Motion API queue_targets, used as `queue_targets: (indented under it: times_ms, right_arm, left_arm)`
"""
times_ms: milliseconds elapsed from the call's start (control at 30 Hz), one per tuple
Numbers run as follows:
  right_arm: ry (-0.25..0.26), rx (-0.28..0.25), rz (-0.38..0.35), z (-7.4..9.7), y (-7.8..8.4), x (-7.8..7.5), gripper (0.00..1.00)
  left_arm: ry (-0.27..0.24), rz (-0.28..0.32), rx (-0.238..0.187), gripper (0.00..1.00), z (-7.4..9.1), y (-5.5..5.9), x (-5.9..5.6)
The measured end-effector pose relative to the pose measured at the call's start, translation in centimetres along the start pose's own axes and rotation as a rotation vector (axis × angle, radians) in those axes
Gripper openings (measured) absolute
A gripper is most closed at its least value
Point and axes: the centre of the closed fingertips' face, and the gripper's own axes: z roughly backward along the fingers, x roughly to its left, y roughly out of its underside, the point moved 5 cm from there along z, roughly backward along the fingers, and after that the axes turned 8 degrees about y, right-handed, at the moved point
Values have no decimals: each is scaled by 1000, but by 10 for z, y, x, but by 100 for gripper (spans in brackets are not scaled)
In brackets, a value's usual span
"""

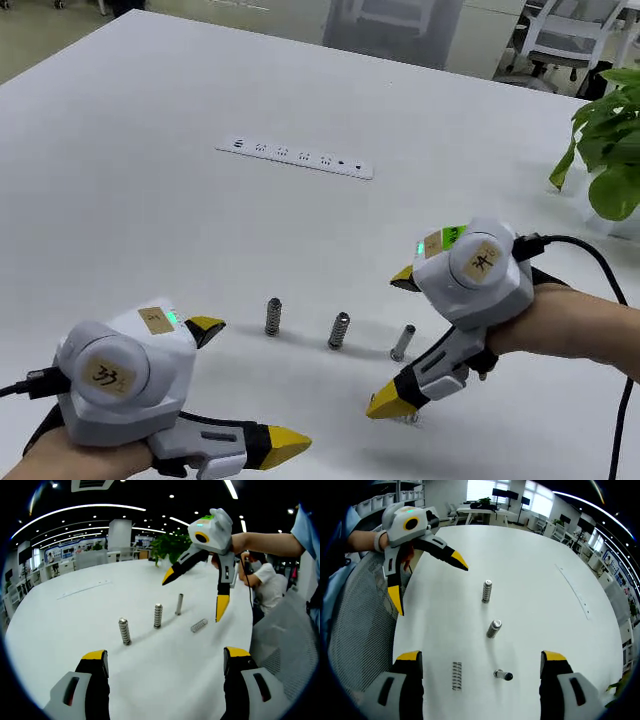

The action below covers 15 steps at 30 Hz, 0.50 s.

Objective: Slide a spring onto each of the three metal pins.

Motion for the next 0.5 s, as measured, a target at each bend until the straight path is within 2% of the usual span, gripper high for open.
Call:
queue_targets:
  times_ms: [300, 500]
  right_arm:
    - [73, -66, -86, 23, 23, 5, 99]
    - [111, -77, -143, 39, 44, 15, 99]
  left_arm:
    - [9, -8, 15, 98, -2, 1, -3]
    - [10, -14, 23, 97, -2, 2, -2]
